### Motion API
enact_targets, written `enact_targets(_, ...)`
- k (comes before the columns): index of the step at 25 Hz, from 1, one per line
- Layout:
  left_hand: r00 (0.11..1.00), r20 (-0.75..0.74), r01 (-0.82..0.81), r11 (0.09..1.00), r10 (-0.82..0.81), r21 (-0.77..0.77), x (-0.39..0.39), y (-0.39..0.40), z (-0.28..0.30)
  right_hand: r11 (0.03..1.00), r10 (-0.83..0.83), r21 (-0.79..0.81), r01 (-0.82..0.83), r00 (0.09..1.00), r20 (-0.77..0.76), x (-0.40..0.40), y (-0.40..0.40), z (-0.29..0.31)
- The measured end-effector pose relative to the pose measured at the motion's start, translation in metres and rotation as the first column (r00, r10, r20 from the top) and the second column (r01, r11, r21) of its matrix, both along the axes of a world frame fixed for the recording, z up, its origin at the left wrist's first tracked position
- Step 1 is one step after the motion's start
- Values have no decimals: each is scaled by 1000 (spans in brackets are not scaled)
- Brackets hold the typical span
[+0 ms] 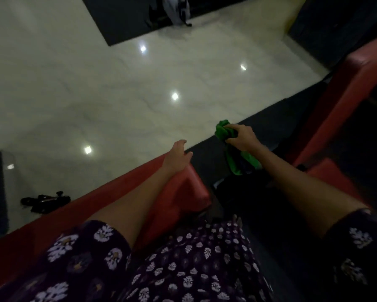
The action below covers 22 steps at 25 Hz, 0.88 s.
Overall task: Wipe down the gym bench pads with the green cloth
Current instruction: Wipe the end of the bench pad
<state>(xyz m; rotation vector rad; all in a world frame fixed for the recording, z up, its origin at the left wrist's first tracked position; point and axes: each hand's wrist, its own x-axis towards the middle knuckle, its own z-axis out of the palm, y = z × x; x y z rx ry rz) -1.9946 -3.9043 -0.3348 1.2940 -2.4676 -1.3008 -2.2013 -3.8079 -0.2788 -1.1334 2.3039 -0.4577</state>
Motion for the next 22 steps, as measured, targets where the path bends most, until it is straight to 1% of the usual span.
enact_targets(5,992,48,-115,993,117,-39,-65,-16,31,984,176,1,-176,984,-26,-76,-34,34)
enact_targets(8,979,37,-199,978,201,-56,-96,-19,42,962,274,12,-273,961,-38,-108,-47,47)
enact_targets(12,966,11,-256,961,258,-103,-111,-11,56,913,407,13,-408,911,-69,-125,-64,61)
enact_targets(14,958,27,-282,952,287,-121,-108,-13,61,896,444,0,-445,894,-70,-124,-76,65)
enact_targets(16,935,22,-348,928,354,-130,-103,-19,63,881,467,-41,-471,881,-79,-120,-91,70)
enact_targets(18,906,24,-416,899,423,-136,-98,-23,66,838,533,-66,-542,838,-114,-113,-107,75)
enact_targets(20,880,37,-464,874,473,-140,-97,-32,71,773,618,-50,-632,768,-167,-109,-125,81)
enact_targets(22,854,39,-509,848,519,-146,-100,-50,75,730,662,-35,-683,719,-212,-113,-148,86)
